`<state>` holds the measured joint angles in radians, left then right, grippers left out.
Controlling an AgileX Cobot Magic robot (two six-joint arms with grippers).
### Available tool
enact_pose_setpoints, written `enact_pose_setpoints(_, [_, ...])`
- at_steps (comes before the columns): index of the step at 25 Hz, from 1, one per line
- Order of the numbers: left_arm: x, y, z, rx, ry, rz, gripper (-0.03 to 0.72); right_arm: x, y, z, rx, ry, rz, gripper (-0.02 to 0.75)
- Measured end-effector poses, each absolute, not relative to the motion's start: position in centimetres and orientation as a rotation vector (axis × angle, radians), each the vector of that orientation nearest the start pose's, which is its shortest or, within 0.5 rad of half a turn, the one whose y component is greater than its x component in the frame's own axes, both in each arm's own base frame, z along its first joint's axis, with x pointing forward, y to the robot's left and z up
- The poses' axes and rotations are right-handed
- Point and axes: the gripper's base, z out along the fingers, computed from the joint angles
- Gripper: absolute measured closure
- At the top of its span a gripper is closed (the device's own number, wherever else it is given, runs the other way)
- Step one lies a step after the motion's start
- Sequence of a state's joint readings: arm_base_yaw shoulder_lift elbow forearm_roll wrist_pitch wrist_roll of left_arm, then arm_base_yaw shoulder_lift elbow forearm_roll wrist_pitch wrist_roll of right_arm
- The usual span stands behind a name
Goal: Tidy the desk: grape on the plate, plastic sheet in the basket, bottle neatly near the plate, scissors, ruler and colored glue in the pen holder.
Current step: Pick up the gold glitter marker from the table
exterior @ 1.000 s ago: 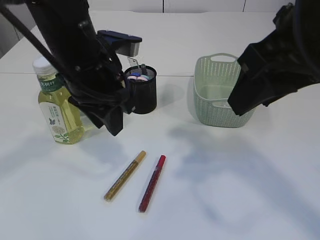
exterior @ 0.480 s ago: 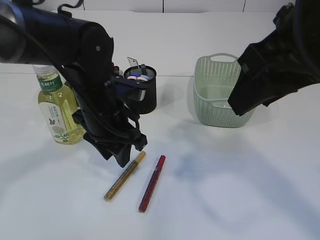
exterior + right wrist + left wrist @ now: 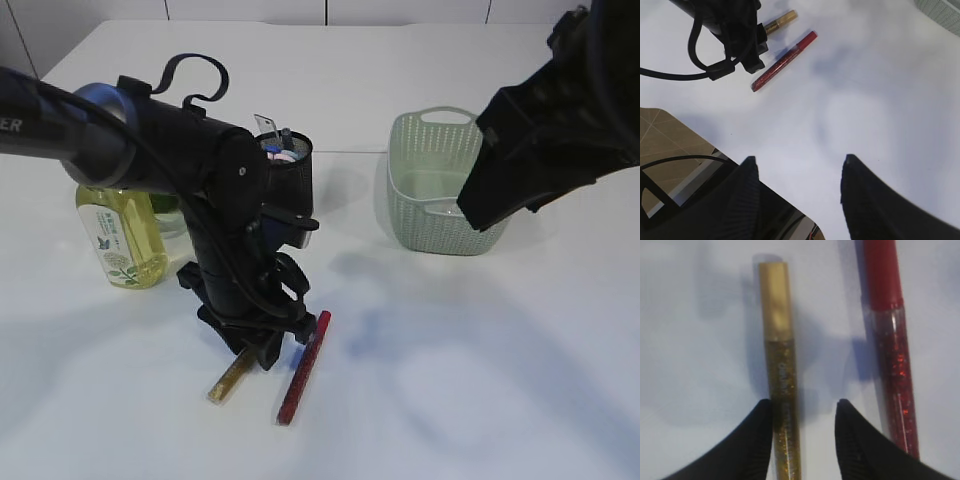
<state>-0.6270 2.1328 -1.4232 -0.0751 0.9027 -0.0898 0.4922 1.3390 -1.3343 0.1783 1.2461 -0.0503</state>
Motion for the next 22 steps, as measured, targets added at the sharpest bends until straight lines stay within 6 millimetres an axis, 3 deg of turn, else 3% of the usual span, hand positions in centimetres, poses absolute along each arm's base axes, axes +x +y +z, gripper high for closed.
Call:
enact_pose_setpoints(5, [32.4,-24.1,11.0,0.766,3.046,-0.083,0.382,21.9,13.5,36.7,-0.71,2.668,0.369,0.32])
enact_pose_setpoints(12, [32.5,-24.1,11.0,0.78,3.033,-0.061,0.383,21.9,13.5,36.7,-0.71,2.668,0.369,0.32])
enact_pose_setpoints(22, [32.7,-23.8,11.0,0.816,3.01,-0.014,0.446,21.9,13.5,36.7,-0.71,2.668,0.369,0.321])
